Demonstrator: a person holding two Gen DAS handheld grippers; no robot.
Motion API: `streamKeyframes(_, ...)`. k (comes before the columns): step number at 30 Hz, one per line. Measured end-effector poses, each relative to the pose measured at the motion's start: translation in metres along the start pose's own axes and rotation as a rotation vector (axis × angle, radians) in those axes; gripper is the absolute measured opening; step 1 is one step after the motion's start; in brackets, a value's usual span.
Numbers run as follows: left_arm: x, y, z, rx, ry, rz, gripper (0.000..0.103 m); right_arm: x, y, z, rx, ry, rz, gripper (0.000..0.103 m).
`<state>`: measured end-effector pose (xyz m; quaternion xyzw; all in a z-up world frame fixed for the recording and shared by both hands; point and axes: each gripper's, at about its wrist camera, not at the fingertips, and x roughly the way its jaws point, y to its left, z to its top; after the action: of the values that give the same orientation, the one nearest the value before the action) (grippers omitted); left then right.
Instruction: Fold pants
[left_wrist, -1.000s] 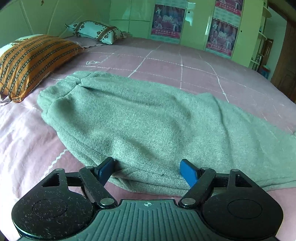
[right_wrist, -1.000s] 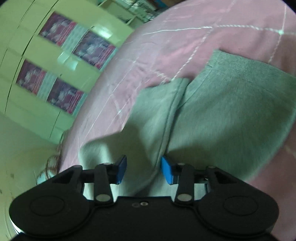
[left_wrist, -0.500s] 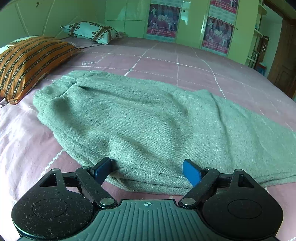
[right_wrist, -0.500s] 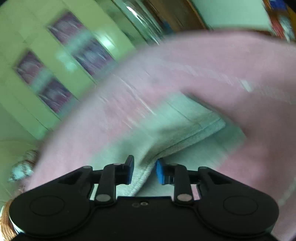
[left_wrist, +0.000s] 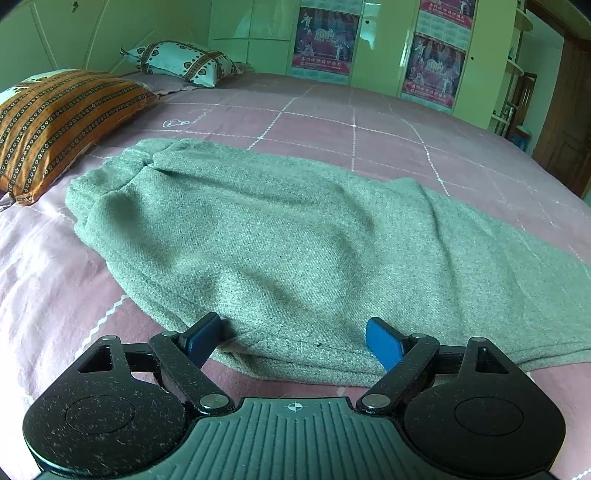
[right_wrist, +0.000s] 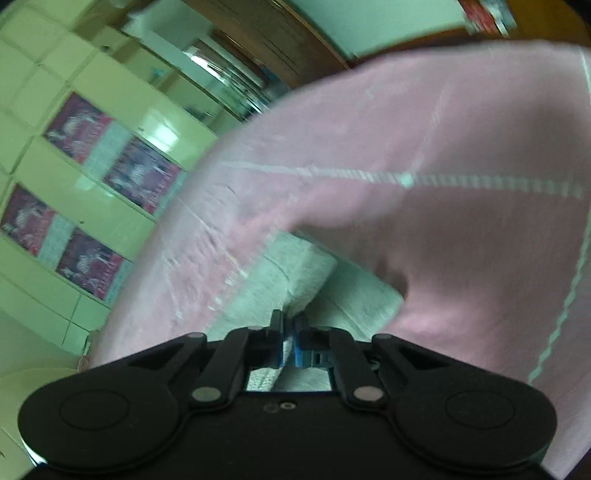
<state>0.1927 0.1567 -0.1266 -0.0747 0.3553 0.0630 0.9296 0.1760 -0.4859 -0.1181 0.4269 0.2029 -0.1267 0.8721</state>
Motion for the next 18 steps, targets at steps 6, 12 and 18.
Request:
streamKeyframes(6, -0.001, 0.002, 0.002, 0.013, 0.015, -0.015, 0.085, 0.019, -0.029, -0.001, 0.069, 0.049, -0.099, 0.0)
streamKeyframes(12, -0.002, 0.007, 0.003, 0.014, 0.022, -0.048, 0.085, 0.008, -0.008, 0.001, -0.04, 0.009, -0.097, 0.0)
streamKeyframes(18, -0.002, 0.006, 0.002, 0.017, 0.016, -0.047, 0.085, 0.015, -0.029, -0.001, 0.07, 0.063, -0.142, 0.001)
